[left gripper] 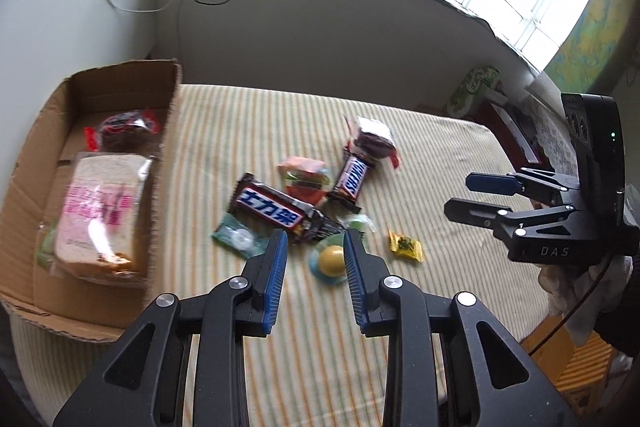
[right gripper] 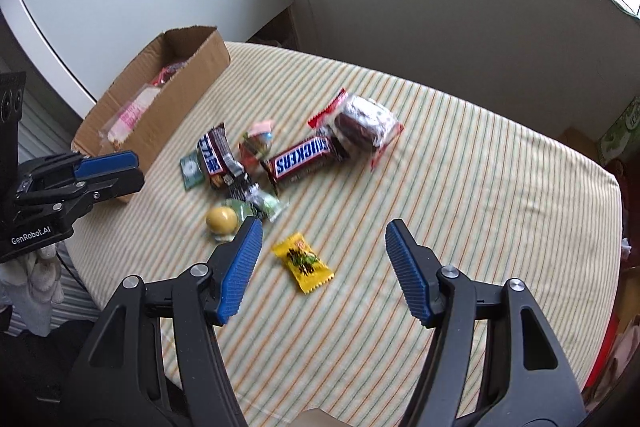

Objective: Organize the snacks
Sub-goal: 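Grasp the yellow ball candy with the left tool while the right grasps yellow candy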

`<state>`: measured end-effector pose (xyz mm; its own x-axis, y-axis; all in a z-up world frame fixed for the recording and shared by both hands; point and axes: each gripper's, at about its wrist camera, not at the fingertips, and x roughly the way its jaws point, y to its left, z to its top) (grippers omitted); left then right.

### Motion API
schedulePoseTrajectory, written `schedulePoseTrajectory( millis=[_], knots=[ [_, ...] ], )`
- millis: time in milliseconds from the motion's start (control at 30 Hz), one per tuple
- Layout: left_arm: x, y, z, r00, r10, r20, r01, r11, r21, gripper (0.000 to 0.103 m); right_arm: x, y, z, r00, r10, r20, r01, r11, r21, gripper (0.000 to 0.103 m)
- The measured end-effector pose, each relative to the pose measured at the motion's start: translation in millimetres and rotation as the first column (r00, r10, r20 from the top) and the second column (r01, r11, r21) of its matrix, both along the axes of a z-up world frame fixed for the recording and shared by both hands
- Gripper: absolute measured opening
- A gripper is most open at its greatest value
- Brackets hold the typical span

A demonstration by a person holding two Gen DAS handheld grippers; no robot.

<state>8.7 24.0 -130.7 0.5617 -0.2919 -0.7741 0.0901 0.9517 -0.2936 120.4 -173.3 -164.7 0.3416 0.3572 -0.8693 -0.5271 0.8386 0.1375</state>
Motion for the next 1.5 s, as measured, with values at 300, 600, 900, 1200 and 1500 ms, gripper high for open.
schedulePoseTrajectory(
  millis=[300, 600, 900, 1200, 1500],
  knots=[
    [9.7, -34.4, -28.5, 0.998, -0.057, -0.010, 0.057, 0.998, 0.028, 0.027, -10.3, 0.1, -31.6, 0.997, 0.073, -0.020, -0.073, 0.997, -0.006, 0.056],
    [8.6, -46.0, -46.7, 0.999, -0.053, -0.013, 0.054, 0.997, 0.061, 0.027, -9.0, 13.8, -54.6, 0.987, 0.156, -0.026, -0.156, 0.988, 0.001, 0.056],
    [9.8, -47.4, -56.2, 0.998, -0.053, -0.020, 0.055, 0.994, 0.089, 0.027, -9.8, 16.4, -68.7, 0.983, 0.182, -0.034, -0.182, 0.983, -0.010, 0.054],
    [3.7, -56.4, -61.5, 0.998, -0.066, -0.002, 0.066, 0.987, 0.144, 0.027, -12.5, 19.1, -71.8, 0.979, 0.204, -0.020, -0.205, 0.978, -0.045, 0.032],
    [0.6, -53.4, -58.4, 0.998, -0.058, 0.008, 0.056, 0.990, 0.126, 0.026, -13.2, 17.8, -70.6, 0.980, 0.197, -0.017, -0.198, 0.979, -0.042, 0.027]
  ],
)
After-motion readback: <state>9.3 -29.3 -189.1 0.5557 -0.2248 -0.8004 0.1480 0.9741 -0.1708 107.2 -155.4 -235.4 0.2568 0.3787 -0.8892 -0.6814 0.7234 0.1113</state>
